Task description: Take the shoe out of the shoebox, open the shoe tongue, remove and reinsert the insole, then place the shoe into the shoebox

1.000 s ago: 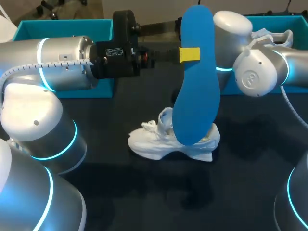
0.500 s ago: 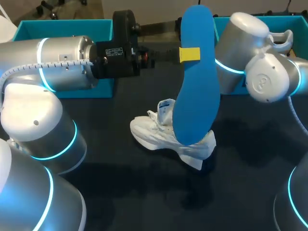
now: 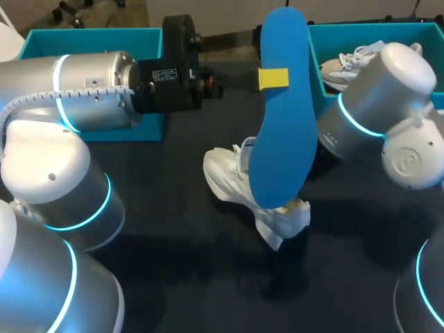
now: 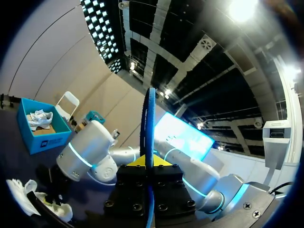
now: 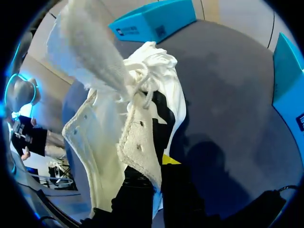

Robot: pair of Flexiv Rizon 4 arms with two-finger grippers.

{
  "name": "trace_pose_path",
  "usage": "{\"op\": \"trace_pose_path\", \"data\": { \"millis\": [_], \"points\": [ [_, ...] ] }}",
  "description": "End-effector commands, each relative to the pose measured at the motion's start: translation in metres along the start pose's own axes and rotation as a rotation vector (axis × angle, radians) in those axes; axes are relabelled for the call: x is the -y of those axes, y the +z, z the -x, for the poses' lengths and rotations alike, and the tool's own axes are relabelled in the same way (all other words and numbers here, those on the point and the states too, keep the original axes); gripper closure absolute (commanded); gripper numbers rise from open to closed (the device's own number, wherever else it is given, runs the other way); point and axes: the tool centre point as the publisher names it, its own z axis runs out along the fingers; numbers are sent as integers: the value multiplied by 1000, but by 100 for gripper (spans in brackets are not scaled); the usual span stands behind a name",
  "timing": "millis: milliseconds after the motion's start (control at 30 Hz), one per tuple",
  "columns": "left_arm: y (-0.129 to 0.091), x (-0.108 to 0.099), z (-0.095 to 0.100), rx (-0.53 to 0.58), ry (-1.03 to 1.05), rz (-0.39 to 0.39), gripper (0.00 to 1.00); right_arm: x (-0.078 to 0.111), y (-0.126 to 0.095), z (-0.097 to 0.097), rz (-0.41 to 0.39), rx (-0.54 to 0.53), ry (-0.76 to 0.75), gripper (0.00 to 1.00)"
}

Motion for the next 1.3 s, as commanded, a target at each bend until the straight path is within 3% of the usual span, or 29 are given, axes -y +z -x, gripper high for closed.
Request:
{"op": "trace_pose_path", "data": {
  "millis": [33,300,500,767,1100,1300],
  "points": [
    [1,-2,0,0,0,-5,100,4,-2,0,53,-2,-1,100],
    [1,-2,0,0,0,-5,100,4,-2,0,53,-2,-1,100],
    [1,-2,0,0,0,-5,100,10,-1,-2,154,125,266,100],
    [1,-2,0,0,0,-5,100,14,-6,-2,199,296,470,100],
    [1,-2,0,0,0,-5,100,22,-4,-8,183,380,667,100],
    [1,-2,0,0,0,-5,100,13,-1,-15,192,345,697,100]
  ]
}}
